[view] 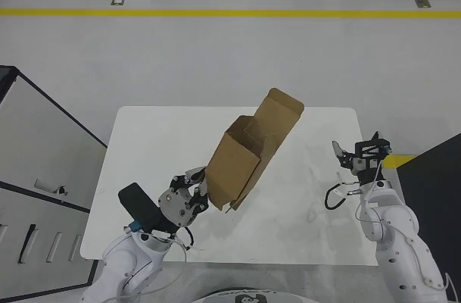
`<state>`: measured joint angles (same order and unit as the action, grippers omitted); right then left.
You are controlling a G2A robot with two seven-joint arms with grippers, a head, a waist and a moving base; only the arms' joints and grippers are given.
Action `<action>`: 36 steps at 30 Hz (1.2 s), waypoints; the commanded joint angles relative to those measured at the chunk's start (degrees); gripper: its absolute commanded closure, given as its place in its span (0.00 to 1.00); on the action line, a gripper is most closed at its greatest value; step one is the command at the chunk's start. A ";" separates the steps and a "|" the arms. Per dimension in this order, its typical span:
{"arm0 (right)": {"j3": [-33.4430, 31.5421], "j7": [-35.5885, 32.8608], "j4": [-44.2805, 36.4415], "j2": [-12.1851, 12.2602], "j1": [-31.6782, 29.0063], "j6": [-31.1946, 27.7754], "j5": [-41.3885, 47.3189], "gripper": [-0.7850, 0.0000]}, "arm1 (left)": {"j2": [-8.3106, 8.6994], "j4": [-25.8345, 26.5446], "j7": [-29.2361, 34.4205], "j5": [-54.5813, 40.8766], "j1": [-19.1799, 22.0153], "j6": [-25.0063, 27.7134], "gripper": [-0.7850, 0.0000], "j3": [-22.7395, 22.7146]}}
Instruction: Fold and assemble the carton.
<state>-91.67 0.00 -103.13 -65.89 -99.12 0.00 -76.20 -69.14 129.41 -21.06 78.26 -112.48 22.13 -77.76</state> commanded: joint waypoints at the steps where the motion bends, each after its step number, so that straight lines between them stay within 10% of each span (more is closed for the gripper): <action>1: 0.00 0.00 0.00 0.00 0.00 0.00 0.00 0.00 | 0.00 0.00 0.01 -0.01 0.00 0.00 1.00 0.00; 12: 0.00 0.00 0.00 0.00 0.00 0.00 0.00 0.00 | -0.01 1.90 8.77 -27.88 -0.80 4.42 1.00 1.36; 28: 0.00 0.00 0.00 0.00 0.00 0.00 0.00 0.00 | 0.33 2.25 12.64 -31.19 -1.91 5.64 1.00 0.22; 36: 0.00 0.00 0.00 0.00 0.00 0.00 0.00 0.00 | 1.16 4.14 29.20 -60.44 -2.99 3.89 1.00 1.01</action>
<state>-91.67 0.00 -103.13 -65.89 -99.12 0.00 -76.20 -68.11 133.24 5.77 22.61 -115.66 27.01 -76.23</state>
